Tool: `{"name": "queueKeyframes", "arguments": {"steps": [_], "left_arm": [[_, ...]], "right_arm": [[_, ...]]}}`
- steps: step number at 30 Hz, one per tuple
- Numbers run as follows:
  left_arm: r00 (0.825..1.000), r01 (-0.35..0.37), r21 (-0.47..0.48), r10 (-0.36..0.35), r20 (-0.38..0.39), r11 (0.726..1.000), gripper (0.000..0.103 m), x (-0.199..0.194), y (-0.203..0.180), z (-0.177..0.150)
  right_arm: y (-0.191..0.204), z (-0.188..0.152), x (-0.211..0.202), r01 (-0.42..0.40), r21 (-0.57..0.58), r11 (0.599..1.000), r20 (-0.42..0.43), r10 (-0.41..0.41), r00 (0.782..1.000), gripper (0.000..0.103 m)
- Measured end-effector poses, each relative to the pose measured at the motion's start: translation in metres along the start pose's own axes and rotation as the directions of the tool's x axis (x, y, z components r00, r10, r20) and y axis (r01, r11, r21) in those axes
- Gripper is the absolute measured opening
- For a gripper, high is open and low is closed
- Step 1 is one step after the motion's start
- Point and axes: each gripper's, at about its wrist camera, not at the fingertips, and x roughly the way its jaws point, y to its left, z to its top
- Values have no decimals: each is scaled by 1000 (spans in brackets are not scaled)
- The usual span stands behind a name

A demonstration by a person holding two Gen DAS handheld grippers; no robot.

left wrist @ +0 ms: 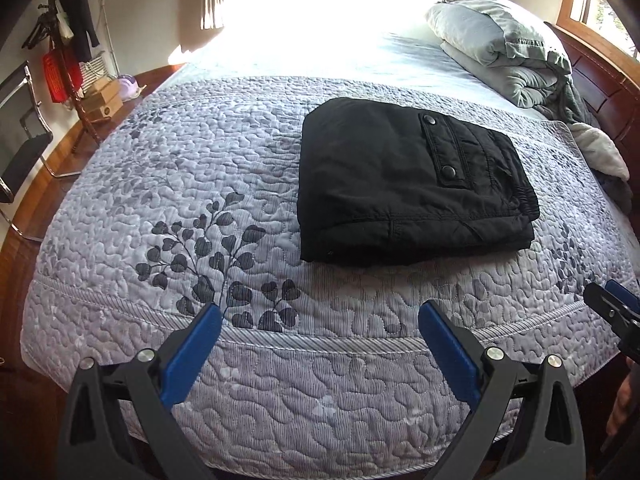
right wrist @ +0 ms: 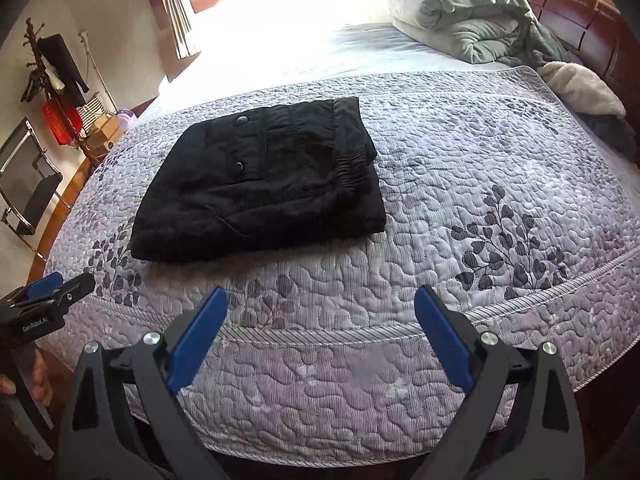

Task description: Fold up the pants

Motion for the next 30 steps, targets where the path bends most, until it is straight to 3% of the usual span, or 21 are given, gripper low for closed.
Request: {"name": "queueKeyframes", "arguments": {"steps": [7, 14, 30], "left_arm": [[999, -15, 10, 14, 30, 1000, 99, -18, -2, 6], [992, -32, 21, 30, 121, 999, 99, -48, -5, 23], [993, -28, 72, 20, 114, 997, 99, -48, -23, 15]], "right_arm": [[7, 2, -19, -29, 2, 1000, 20, 29, 999, 94], [15, 12, -50, -37, -17, 999, 89, 39, 995, 98], [10, 8, -35, -27, -3, 1000, 65, 27, 998, 98]]}}
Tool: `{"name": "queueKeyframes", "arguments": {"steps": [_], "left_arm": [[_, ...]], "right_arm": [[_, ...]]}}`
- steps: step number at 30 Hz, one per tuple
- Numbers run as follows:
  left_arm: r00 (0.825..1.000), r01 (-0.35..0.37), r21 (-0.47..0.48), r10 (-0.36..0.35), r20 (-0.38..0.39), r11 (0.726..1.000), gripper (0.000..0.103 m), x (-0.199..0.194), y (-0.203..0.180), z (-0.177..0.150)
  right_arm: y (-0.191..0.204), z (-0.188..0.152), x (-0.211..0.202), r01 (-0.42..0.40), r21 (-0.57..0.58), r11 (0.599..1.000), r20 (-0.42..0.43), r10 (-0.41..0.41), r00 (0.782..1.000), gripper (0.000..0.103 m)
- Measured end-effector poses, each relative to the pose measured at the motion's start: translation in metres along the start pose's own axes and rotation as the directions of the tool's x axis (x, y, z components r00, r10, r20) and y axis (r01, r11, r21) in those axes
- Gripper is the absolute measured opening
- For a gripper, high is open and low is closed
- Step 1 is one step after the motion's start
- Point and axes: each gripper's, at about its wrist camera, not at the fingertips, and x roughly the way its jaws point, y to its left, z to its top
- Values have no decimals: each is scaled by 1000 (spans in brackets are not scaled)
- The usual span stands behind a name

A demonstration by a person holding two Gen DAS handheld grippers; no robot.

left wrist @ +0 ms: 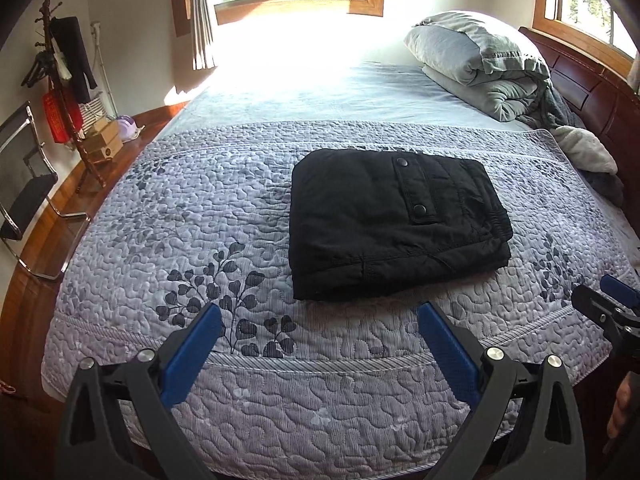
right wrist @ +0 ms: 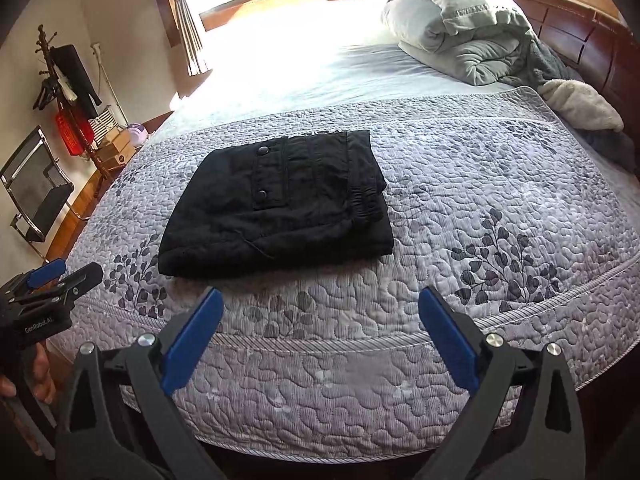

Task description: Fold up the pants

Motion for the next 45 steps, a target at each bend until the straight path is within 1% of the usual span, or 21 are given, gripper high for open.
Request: {"name": "queueKeyframes", "arguments": {"steps": [7, 23, 45], "left_arm": [[1000, -13, -4, 13, -9, 1000, 99, 1, 3, -2], [999, -19, -8, 19, -27, 1000, 99, 6, 4, -5], [999, -23, -2, 23, -31, 1000, 99, 8, 4, -6]], "right_arm": [[0, 2, 0, 19, -5, 1000, 6, -19, 1000, 98], [0, 0, 2, 12, -2, 1000, 0, -12, 1000, 98], [-1, -1, 5, 12, 3, 1000, -6, -12, 1000, 98]]}}
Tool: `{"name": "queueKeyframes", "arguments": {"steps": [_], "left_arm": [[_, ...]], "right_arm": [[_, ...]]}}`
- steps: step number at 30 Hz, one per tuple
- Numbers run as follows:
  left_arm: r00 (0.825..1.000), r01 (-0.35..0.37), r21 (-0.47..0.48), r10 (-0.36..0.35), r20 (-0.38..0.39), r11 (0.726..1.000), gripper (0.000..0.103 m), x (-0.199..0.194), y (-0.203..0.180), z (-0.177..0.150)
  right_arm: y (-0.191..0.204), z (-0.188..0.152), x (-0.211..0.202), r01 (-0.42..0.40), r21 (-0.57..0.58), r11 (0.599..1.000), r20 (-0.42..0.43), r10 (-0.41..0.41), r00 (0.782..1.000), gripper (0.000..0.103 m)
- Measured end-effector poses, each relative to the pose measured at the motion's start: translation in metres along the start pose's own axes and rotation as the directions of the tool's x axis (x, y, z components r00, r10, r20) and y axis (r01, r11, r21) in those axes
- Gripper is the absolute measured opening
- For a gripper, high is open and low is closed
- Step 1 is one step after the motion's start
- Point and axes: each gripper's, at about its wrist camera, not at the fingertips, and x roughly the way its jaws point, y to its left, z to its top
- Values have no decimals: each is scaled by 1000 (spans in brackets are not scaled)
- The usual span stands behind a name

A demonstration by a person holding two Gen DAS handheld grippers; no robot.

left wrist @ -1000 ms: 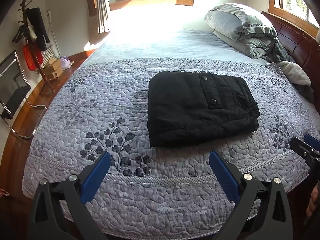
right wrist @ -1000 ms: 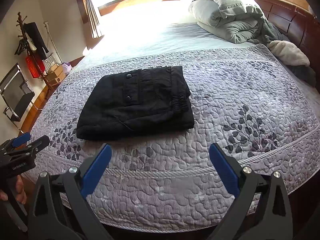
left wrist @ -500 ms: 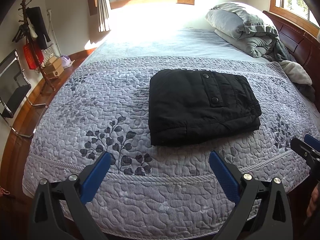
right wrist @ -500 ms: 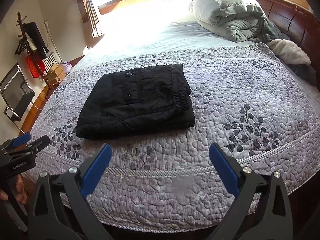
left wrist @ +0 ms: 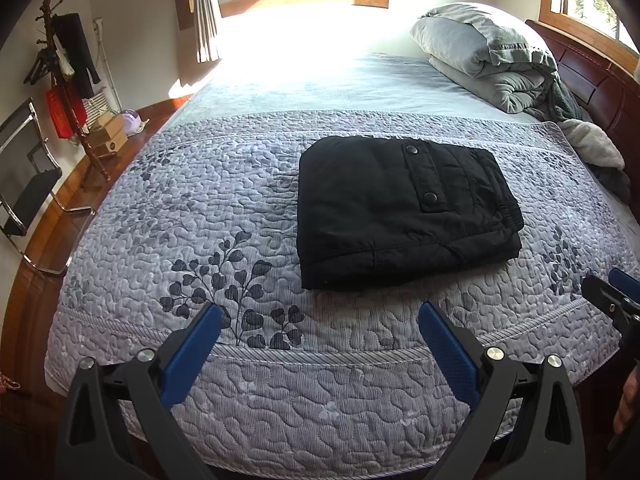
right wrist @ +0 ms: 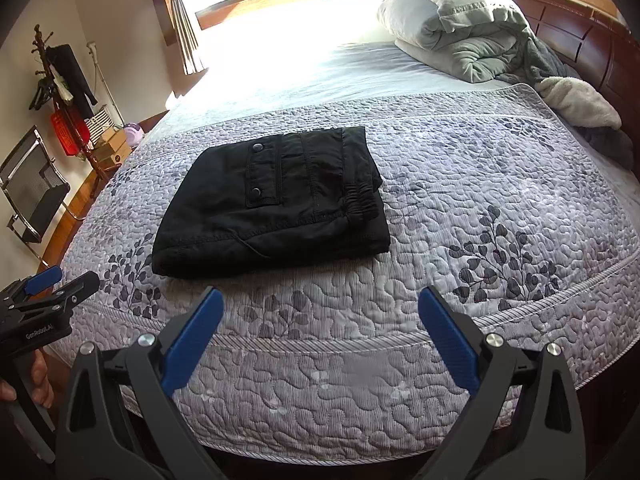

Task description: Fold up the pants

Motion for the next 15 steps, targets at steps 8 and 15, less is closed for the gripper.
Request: {"name": "queueKeyframes", "arguments": {"steps": [8, 15], "left_arm": [[1000, -2, 0, 2, -3, 1000, 99, 1, 0, 0], [1000, -4, 2, 4, -5, 1000, 99, 3, 0, -1]], "right_arm": [[-2, -1, 1, 0, 2, 1000, -2, 0, 1000, 98], [-3, -2, 3, 2, 2, 1000, -6, -1, 1000, 98]]}}
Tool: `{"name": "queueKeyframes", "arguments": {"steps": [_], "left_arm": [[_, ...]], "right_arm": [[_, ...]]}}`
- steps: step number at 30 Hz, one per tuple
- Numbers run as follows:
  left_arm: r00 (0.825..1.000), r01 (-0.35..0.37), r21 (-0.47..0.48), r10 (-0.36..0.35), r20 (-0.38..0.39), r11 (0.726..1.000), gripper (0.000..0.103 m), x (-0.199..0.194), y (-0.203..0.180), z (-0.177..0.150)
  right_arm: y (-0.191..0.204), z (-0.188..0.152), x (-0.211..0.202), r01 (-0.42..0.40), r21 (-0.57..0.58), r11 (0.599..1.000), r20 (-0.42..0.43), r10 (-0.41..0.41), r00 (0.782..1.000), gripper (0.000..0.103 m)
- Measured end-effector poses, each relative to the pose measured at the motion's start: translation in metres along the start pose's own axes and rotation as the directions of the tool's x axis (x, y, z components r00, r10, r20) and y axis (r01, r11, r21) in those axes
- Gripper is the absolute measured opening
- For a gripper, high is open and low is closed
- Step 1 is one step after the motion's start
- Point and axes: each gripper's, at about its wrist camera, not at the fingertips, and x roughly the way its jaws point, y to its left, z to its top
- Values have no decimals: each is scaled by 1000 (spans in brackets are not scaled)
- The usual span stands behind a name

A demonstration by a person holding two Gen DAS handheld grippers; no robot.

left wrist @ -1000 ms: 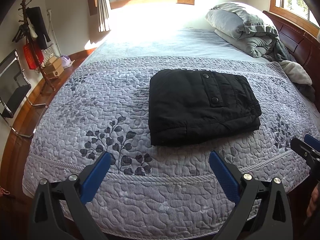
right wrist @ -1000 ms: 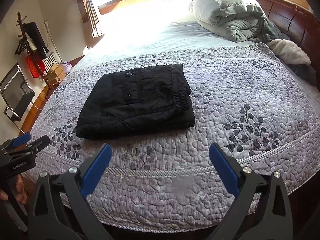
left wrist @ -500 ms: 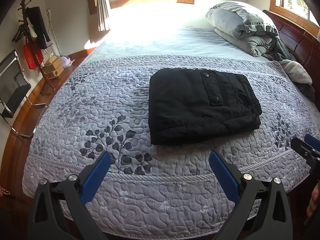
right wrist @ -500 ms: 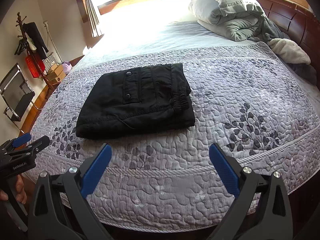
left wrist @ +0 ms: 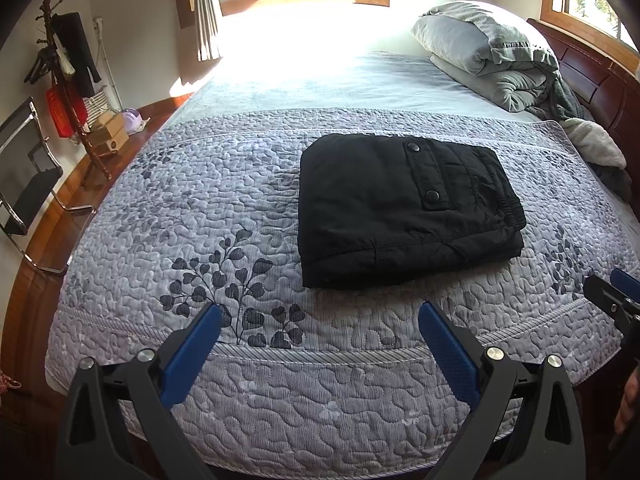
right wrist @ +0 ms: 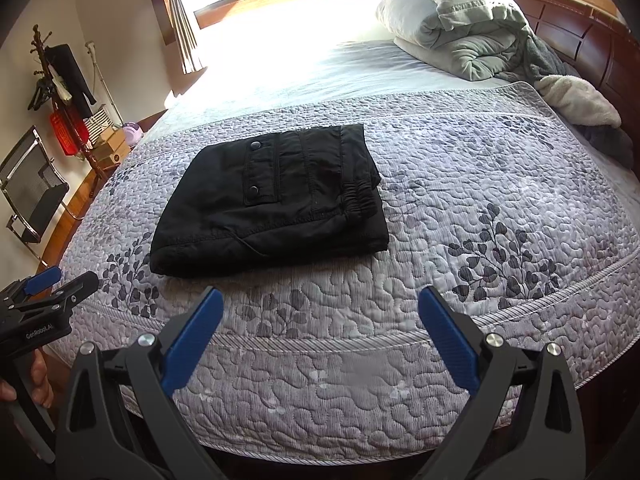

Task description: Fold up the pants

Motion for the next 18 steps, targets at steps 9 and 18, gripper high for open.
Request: {"name": "queueKeyframes", "arguments": {"steps": [9, 18], "left_arm": [[1000, 3, -1, -3, 11, 1000, 99, 0, -1, 0], [1000, 23, -21, -23, -11, 1000, 99, 1, 1, -1]], "right_arm": [[-2, -1, 3, 3, 2, 1000, -9, -3, 1000, 98], [-3, -2, 4, 2, 4, 1000, -13, -2, 1000, 98]]}}
